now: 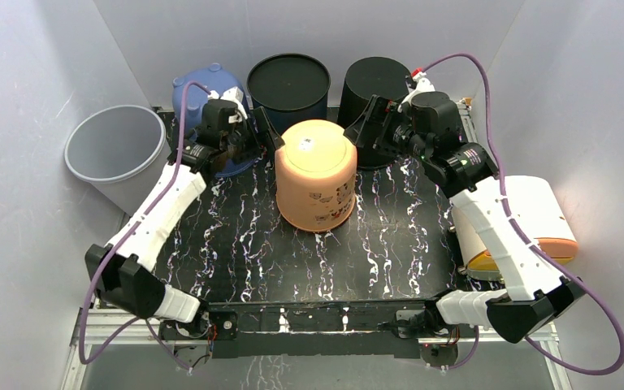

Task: Turn the large container upside down

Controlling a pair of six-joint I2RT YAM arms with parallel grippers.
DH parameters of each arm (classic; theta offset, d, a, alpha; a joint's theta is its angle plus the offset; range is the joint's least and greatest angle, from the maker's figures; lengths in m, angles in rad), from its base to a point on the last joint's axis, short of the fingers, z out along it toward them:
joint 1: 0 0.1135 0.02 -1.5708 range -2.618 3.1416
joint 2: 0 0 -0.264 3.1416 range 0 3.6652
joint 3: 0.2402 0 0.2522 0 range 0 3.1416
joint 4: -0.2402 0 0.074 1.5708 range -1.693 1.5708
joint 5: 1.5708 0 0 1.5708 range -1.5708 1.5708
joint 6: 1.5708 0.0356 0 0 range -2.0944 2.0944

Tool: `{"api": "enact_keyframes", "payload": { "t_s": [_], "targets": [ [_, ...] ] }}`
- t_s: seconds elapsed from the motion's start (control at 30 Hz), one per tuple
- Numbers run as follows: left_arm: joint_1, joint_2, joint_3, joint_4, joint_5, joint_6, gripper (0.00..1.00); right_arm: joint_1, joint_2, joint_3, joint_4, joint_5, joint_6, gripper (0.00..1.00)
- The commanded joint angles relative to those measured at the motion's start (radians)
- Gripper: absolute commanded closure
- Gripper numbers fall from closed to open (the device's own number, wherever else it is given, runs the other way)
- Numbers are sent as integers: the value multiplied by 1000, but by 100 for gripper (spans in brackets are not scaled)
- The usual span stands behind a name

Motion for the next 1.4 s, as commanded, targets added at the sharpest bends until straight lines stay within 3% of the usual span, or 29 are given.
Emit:
{"api": "enact_keyframes", "payload": {
  "t_s": [0.0, 0.2, 0.5, 0.63, 0.77, 0.9, 1.03, 1.2, 1.37],
  "targets": [
    [67, 58, 26, 137, 228, -14, 19, 0, -33, 25, -7, 52, -28, 2],
    [63, 136, -18, 281, 477, -91, 26, -2, -55, 15, -43, 78, -36, 2],
    [-204, 248, 19, 401, 469, -159, 27, -5, -90, 60, -122, 194, -70, 2],
    [-247, 330, 106, 407, 607, -152, 26, -5, -111, 76, -137, 211, -75, 2],
    [-220, 292, 216, 241, 617, -23, 20, -6, -133, 78, -141, 214, -100, 2],
    [-85, 193, 268, 39, 601, 56, 17, -5, -138, 73, -127, 182, -126, 2],
    [45, 104, 333, -200, 451, 169, 14, -5, -107, 44, -76, 54, -121, 2],
    [70, 45, 439, -393, 85, 225, 10, 8, -27, -49, 99, -276, -49, 2],
    [88, -21, 447, -436, -225, 238, 4, 96, 93, -30, 118, -247, -34, 2]
  ]
}}
